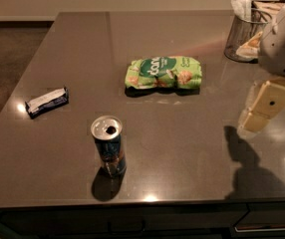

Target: Pick redbull can

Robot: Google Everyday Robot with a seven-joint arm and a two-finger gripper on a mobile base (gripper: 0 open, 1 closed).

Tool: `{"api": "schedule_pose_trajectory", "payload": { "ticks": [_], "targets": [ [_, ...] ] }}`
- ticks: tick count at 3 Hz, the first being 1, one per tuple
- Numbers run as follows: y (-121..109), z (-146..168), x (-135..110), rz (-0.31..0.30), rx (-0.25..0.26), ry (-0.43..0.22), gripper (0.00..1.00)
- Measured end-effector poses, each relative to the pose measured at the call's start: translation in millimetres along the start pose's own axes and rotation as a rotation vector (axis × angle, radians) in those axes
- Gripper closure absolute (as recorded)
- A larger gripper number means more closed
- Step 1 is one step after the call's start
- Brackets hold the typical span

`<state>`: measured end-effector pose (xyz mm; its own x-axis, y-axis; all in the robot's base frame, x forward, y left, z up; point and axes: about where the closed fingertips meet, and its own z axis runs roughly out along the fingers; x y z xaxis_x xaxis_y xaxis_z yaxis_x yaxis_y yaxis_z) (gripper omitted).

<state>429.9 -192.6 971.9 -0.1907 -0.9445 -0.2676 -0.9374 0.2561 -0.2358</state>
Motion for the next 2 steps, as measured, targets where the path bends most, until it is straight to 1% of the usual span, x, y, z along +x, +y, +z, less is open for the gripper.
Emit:
{"api": "schedule_pose_trajectory", "payload": {
  "ticks": [1, 2],
  "targets": [
    [19, 19, -28, 0.012, -0.049, -0.092, 0.0],
    [37, 39, -63, 0.037, -0.11, -0.203, 0.0]
  ]
}}
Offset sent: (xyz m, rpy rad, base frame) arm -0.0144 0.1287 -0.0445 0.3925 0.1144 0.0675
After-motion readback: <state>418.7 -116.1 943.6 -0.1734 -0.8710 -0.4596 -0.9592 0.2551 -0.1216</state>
